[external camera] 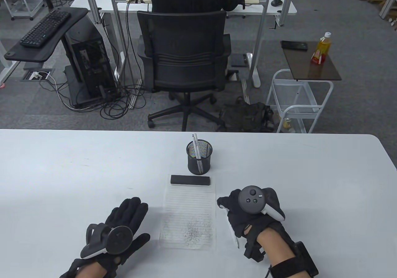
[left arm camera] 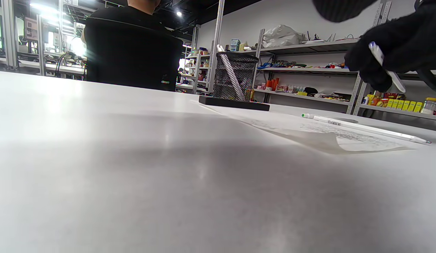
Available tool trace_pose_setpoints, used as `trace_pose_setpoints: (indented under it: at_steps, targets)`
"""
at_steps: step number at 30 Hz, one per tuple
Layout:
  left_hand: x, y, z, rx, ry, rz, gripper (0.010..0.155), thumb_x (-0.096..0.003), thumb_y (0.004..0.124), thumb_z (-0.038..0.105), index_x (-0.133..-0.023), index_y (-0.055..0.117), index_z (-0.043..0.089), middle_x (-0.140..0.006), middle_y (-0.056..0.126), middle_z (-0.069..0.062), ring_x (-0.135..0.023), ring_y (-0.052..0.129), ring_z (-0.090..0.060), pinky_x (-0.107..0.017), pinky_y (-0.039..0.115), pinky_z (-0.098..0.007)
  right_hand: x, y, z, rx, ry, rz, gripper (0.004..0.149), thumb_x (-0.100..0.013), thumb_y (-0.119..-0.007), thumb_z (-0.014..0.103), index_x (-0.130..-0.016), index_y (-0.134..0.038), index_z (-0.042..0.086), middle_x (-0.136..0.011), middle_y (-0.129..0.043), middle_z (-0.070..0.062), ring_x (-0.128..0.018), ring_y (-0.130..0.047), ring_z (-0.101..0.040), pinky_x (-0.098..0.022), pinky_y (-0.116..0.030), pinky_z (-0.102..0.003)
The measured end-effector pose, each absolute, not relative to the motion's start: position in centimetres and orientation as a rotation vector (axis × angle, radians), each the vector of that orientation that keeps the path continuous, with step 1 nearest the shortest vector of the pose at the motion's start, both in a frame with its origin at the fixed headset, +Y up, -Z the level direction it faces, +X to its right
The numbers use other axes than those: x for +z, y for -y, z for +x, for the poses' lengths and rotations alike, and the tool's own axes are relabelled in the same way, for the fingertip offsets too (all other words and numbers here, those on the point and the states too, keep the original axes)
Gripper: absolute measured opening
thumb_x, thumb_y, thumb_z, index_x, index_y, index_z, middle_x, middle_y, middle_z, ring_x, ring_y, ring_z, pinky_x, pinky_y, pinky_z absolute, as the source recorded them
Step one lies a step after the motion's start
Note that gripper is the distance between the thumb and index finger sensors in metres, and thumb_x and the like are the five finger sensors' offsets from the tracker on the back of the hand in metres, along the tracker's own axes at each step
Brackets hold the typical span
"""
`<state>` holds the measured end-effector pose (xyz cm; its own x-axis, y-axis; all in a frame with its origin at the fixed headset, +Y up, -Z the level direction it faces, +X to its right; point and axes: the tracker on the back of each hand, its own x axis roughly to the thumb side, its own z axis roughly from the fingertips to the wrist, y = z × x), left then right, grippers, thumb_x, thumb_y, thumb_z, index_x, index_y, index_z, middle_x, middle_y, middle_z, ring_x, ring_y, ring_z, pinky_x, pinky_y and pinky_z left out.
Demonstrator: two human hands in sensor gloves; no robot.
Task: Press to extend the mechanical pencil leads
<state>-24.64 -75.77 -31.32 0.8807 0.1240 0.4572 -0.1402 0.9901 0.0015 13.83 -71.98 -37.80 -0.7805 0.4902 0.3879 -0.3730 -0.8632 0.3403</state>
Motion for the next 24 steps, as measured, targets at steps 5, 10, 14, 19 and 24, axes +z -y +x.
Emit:
trace_pose_setpoints:
  at_steps: [5, 10, 14, 19, 24]
  targets:
    - [-31.3, 75.8, -24.6, 0.137, 0.472, 0.029, 0.088, -0.0451, 0.065, 0.063, -0.114, 0.028, 0.023, -0.12, 0.028, -0.013, -0.111, 0.04, -0.046, -0.076, 0.046, -0.064, -37.5, 73.3, 14.1, 2.897, -0.349, 0.758, 0.056, -0.047, -0.088, 0.008, -0.099, -0.067, 0.007, -0.088, -0.071, -0.021, -0.077, -0.08, -0.049, -0.058, -0.067, -0.072]
    - [-31.3, 75.8, -24.6, 0.138, 0.471, 0.026, 0.088, -0.0453, 0.065, 0.063, -0.114, 0.028, 0.023, -0.12, 0.028, -0.013, -0.111, 0.04, -0.046, -0.076, 0.046, -0.064, -37.9, 75.1, 14.0, 3.056, -0.359, 0.799, 0.051, -0.044, -0.093, 0.01, -0.092, -0.077, 0.008, -0.084, -0.08, -0.02, -0.075, -0.086, -0.047, -0.057, -0.07, -0.071]
    - [-31.3, 75.8, -24.7, 0.138, 0.469, 0.029, 0.088, -0.0451, 0.065, 0.063, -0.114, 0.028, 0.023, -0.12, 0.028, -0.013, -0.111, 0.04, -0.047, -0.076, 0.047, -0.064, -38.2, 76.1, 14.1, 3.128, -0.326, 0.844, 0.047, -0.043, -0.097, 0.014, -0.088, -0.084, 0.009, -0.079, -0.088, -0.019, -0.07, -0.094, -0.046, -0.054, -0.077, -0.067]
    - [-31.4, 75.9, -24.7, 0.135, 0.468, 0.025, 0.088, -0.0452, 0.065, 0.063, -0.114, 0.028, 0.023, -0.12, 0.028, -0.013, -0.111, 0.04, -0.047, -0.076, 0.046, -0.064, -38.2, 76.3, 14.1, 3.154, -0.243, 0.873, 0.046, -0.042, -0.099, 0.016, -0.085, -0.088, 0.009, -0.076, -0.092, -0.018, -0.067, -0.097, -0.044, -0.053, -0.078, -0.066]
    - [-31.4, 75.8, -24.7, 0.132, 0.468, 0.026, 0.088, -0.045, 0.065, 0.063, -0.114, 0.028, 0.023, -0.12, 0.028, -0.013, -0.111, 0.04, -0.046, -0.076, 0.047, -0.064, -38.0, 76.5, 14.2, 3.146, -0.206, 0.897, 0.043, -0.041, -0.1, 0.018, -0.082, -0.092, 0.007, -0.074, -0.096, -0.017, -0.066, -0.1, -0.044, -0.053, -0.079, -0.066]
